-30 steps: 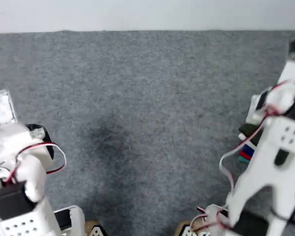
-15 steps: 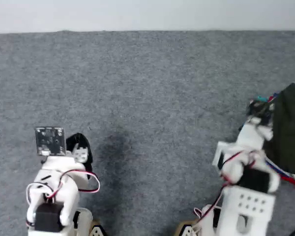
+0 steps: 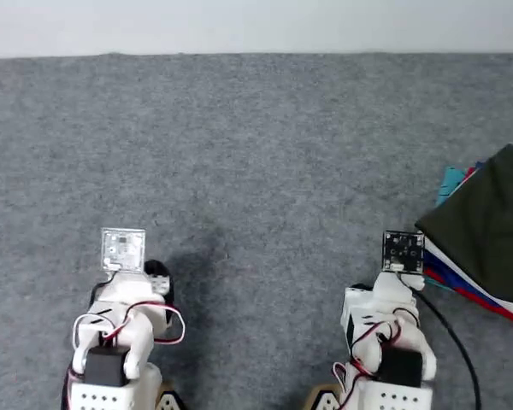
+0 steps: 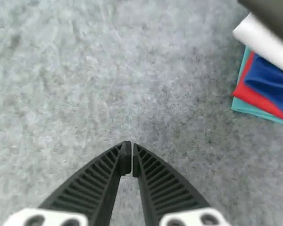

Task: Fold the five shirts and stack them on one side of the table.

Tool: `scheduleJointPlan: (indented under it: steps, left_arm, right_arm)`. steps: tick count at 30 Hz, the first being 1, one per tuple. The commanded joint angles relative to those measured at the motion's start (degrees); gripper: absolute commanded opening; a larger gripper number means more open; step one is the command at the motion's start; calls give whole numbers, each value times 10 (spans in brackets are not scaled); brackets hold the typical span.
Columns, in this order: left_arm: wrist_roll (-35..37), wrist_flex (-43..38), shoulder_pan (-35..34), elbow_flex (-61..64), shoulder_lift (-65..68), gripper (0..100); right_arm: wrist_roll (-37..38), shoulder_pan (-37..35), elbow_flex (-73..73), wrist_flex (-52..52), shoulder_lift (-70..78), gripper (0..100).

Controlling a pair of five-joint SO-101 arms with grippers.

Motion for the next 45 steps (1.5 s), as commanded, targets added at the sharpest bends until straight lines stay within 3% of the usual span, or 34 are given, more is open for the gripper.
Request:
scheduleJointPlan:
  steps: [1,6,19,22,30,45]
  left_arm:
    - [-6,-41,-19,6,-5,14]
    - [-6,-42,-20,7,-2,14]
    - [-6,24,-20,7,-4,14]
    - [-6,26,-25,7,-4,14]
    - [-6,26,-23,7,-4,14]
    - [-6,26,-23,7,-4,14]
  right_arm:
    - [14,-7,4,-17,7,9]
    - [84,-10,38,-16,10,9]
    - [79,-5,38,15,7,9]
    - [41,21,37,15,7,9]
    - [-78,219,37,14,7,9]
    - [-84,233,37,14,7,10]
